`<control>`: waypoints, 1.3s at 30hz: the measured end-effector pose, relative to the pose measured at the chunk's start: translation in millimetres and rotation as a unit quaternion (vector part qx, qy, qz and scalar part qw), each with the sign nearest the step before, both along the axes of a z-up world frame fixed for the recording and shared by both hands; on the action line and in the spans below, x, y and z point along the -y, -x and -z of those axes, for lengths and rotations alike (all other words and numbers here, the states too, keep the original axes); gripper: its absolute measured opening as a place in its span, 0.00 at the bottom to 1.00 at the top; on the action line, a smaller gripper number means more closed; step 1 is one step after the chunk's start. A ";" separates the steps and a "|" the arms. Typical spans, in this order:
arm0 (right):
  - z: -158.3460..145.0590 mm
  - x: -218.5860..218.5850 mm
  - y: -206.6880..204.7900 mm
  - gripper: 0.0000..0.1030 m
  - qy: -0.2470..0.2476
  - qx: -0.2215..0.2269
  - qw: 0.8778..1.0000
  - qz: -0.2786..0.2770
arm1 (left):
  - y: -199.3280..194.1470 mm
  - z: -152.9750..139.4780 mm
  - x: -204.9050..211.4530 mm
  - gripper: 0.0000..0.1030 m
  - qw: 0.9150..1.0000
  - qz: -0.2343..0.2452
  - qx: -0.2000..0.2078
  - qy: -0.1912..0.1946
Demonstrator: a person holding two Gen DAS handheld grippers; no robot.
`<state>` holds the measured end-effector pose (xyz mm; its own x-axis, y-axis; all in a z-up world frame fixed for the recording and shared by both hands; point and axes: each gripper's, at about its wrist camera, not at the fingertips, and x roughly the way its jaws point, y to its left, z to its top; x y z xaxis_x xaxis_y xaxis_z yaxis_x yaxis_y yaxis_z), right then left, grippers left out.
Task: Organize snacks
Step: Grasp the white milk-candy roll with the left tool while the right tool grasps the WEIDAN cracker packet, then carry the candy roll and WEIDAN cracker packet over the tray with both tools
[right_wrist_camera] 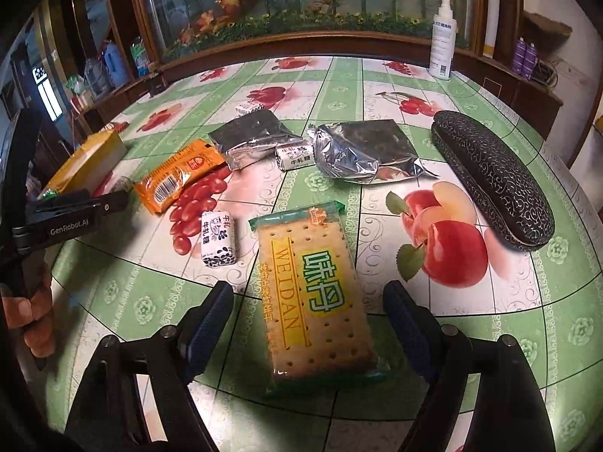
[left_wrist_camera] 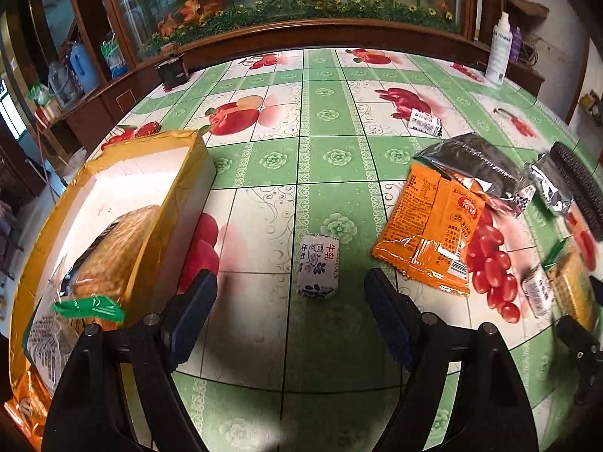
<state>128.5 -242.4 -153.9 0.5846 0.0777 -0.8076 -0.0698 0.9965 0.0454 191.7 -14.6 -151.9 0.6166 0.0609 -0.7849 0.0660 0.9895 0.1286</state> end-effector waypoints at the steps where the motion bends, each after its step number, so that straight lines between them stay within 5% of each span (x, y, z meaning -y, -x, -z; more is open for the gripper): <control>1: 0.2 -1.2 -1.1 0.79 0.004 0.000 1.000 0.000 | -1.1 0.0 1.1 0.78 1.000 0.003 -0.001 0.003; 6: 0.5 -5.9 -3.4 0.68 0.029 0.002 1.000 0.003 | -9.1 -0.1 2.8 0.78 1.000 0.006 -0.005 0.018; 10: -0.9 -5.1 -2.9 0.55 0.031 0.007 0.999 0.006 | -9.1 0.0 4.5 0.67 0.999 0.018 -0.006 0.037; 12: -2.0 -3.8 -3.0 0.47 0.032 0.010 0.999 0.010 | -9.0 0.0 4.6 0.52 0.998 0.028 -0.009 0.058; 16: -2.4 -2.5 -2.5 0.47 0.028 0.010 0.999 0.015 | -7.3 -1.2 8.3 0.16 0.997 0.043 -0.010 0.071; 33: -43.4 -15.4 36.4 0.47 -0.035 0.054 0.998 0.005 | 62.3 -31.6 -27.9 0.15 0.989 0.033 0.020 0.142; 39: -56.2 -50.7 44.4 0.46 -0.038 0.061 0.997 -0.032 | 90.4 -54.1 -43.0 0.16 0.990 0.008 0.051 0.131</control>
<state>84.1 -191.7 -97.7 0.6705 0.1757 -0.7208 -0.1424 0.9840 0.1073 101.3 28.5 -97.8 0.6929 -0.1470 -0.7059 0.0810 0.9887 -0.1264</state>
